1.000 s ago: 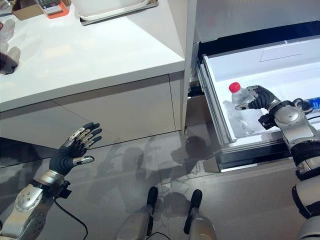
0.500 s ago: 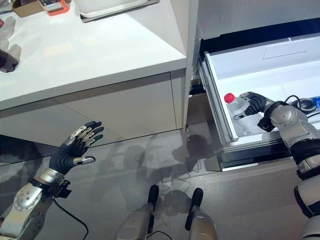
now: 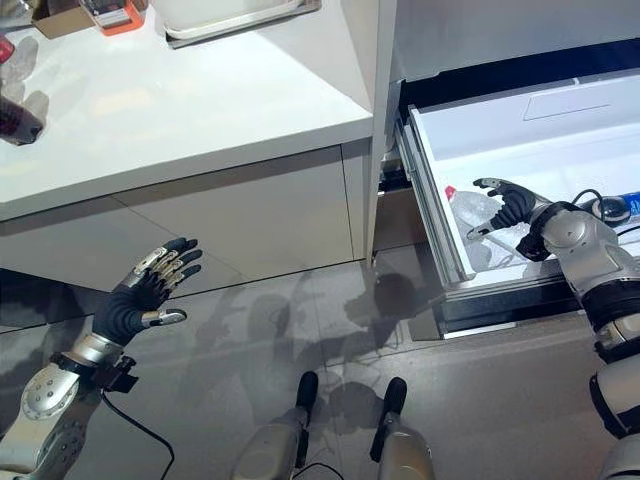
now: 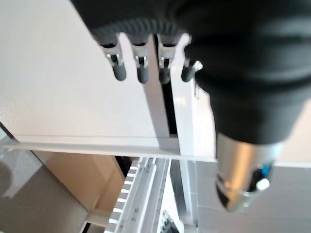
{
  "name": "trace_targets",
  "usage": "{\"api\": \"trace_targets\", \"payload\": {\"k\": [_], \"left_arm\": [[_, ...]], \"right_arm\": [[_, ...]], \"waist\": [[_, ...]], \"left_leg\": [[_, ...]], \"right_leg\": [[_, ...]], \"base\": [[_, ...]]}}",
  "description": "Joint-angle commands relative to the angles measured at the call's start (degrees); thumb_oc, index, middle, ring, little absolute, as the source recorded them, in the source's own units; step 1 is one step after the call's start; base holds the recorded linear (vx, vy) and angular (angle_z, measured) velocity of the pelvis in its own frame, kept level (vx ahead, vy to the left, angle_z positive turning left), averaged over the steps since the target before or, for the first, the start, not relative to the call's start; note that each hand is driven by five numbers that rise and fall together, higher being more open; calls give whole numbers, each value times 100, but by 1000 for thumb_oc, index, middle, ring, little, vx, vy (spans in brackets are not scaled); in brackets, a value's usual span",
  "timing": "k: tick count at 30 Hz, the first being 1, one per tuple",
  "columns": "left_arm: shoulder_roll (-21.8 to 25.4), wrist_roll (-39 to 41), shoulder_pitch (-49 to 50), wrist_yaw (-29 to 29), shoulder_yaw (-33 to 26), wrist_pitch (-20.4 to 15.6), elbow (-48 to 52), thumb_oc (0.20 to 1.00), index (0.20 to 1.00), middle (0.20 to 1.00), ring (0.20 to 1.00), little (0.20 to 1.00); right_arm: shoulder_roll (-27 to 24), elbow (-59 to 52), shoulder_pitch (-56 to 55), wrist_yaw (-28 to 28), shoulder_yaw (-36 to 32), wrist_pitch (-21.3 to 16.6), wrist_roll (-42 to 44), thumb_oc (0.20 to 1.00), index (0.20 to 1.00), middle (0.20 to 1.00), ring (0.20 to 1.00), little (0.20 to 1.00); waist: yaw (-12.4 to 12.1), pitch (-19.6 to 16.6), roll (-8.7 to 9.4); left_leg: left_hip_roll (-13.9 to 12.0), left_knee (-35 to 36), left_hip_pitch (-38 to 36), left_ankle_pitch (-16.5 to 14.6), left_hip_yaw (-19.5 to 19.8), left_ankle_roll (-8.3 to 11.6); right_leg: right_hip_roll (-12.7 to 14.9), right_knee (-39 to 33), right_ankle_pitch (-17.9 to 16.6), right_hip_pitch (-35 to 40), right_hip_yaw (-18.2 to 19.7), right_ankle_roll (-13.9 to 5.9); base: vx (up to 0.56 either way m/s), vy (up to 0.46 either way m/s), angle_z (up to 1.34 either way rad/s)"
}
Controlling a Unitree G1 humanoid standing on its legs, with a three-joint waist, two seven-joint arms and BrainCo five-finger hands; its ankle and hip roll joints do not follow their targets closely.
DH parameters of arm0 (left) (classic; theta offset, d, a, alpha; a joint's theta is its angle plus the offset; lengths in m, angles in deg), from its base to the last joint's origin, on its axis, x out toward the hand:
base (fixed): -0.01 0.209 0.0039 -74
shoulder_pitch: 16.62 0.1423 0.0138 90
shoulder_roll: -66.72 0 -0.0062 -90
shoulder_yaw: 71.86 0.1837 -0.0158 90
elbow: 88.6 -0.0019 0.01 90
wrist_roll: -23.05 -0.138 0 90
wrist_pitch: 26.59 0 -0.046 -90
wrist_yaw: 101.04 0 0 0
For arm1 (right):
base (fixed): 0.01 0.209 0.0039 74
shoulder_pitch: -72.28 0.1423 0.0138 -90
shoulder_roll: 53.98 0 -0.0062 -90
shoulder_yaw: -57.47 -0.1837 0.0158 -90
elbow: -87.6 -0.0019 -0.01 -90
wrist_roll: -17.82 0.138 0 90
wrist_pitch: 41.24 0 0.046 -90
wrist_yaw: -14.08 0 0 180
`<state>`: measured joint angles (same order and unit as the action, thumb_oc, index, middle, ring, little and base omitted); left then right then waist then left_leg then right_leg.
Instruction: Take the drinks into the refrigerator
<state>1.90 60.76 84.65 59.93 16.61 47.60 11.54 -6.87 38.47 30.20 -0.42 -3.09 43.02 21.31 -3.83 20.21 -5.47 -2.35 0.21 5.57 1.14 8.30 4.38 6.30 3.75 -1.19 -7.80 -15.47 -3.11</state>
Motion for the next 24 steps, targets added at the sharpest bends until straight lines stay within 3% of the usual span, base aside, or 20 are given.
{"api": "trace_targets", "payload": {"k": [1,6,8,11,12,14,15,18,19,20,21,23,24], "left_arm": [[-74,-96,104,-50,-213,-192,382,1000,1000,1000,1000,1000],[-121,-127,15,-85,-212,-182,324,1000,1000,1000,1000,1000],[-225,-217,84,-59,-330,-185,280,1000,1000,1000,1000,1000],[-326,-270,122,-66,-356,-186,215,1000,1000,1000,1000,1000],[-382,-326,272,-68,-525,-212,232,1000,1000,1000,1000,1000],[-384,-351,298,-77,-540,-218,234,1000,1000,1000,1000,1000],[-474,-399,394,-44,-702,-275,219,1000,1000,1000,1000,1000],[-717,-477,549,10,-812,-323,210,1000,1000,1000,1000,1000],[-810,-493,591,58,-839,-358,218,1000,1000,1000,1000,1000],[-793,-494,586,59,-827,-357,222,1000,1000,1000,1000,1000],[-935,-508,659,102,-958,-409,198,1000,1000,1000,1000,1000],[-985,-520,743,95,-1041,-434,200,1000,1000,1000,1000,1000],[-1049,-617,805,87,-1191,-469,194,1000,1000,1000,1000,1000]], "right_arm": [[-411,-443,-1,84,18,-86,62,1000,1000,1000,1000,1000],[-747,-1245,-424,210,-709,-257,423,1000,1000,1000,1000,1000],[-1156,-2505,-1063,241,-1593,-412,537,1000,1000,1000,1000,1000],[-1175,-2882,-1864,329,-2378,-587,526,1000,1000,1000,1000,1000],[-1279,-3542,-2736,325,-3329,-735,485,1000,1000,1000,1000,1000],[-1243,-3789,-3293,377,-3853,-814,348,1000,1000,1000,1000,1000],[-1015,-4051,-3974,452,-4516,-953,457,1000,1000,1000,1000,1000],[-137,-4496,-5082,644,-5528,-1124,422,1000,1000,1000,1000,1000],[358,-4595,-5379,771,-5729,-1186,417,1000,1000,1000,1000,1000],[386,-4626,-5420,770,-5766,-1178,412,1000,1000,1000,1000,1000],[1036,-4809,-5807,791,-5940,-1291,382,1000,1000,1000,1000,1000],[1357,-4821,-6063,783,-6040,-1324,294,1000,1000,1000,1000,1000],[1641,-4685,-6418,869,-6061,-1353,-189,1000,1000,1000,1000,1000]], "waist": [[147,-197,224],[214,-299,328],[345,-386,406],[411,-492,461],[523,-605,537],[508,-657,574],[627,-733,623],[715,-860,675],[731,-885,672],[714,-890,686],[814,-962,688],[821,-1024,701],[873,-1105,699]], "left_leg": [[128,-88,-38,-89,58,-172],[183,-407,-70,-286,-4,-182],[188,-506,-164,-440,-97,-203],[210,-512,-185,-466,-106,-235],[208,-496,-250,-527,-150,-262],[213,-472,-296,-548,-165,-279],[210,-455,-359,-597,-231,-306],[206,-412,-478,-673,-311,-361],[183,-388,-568,-737,-352,-380],[193,-380,-554,-705,-353,-384],[193,-325,-617,-724,-405,-415],[180,-271,-669,-729,-439,-423],[175,-203,-741,-740,-477,-430]], "right_leg": [[-85,560,580,-118,-3,86],[-36,613,613,56,-10,84],[-52,613,653,184,50,69],[-51,545,611,242,60,48],[-54,506,602,287,97,17],[-63,483,597,315,123,5],[-78,458,578,339,193,-21],[-103,447,576,375,289,-64],[-124,474,617,408,335,-78],[-114,460,586,398,335,-79],[-131,445,582,416,403,-100],[-136,418,585,441,433,-113],[-154,379,596,471,473,-124]], "base": [[0,0,0],[16,24,3],[65,73,6],[64,56,-1],[71,64,-1],[82,65,-5],[107,84,-21],[107,68,-26],[66,44,-20],[79,53,-22],[57,40,-31],[74,29,-32],[48,13,-23]]}}
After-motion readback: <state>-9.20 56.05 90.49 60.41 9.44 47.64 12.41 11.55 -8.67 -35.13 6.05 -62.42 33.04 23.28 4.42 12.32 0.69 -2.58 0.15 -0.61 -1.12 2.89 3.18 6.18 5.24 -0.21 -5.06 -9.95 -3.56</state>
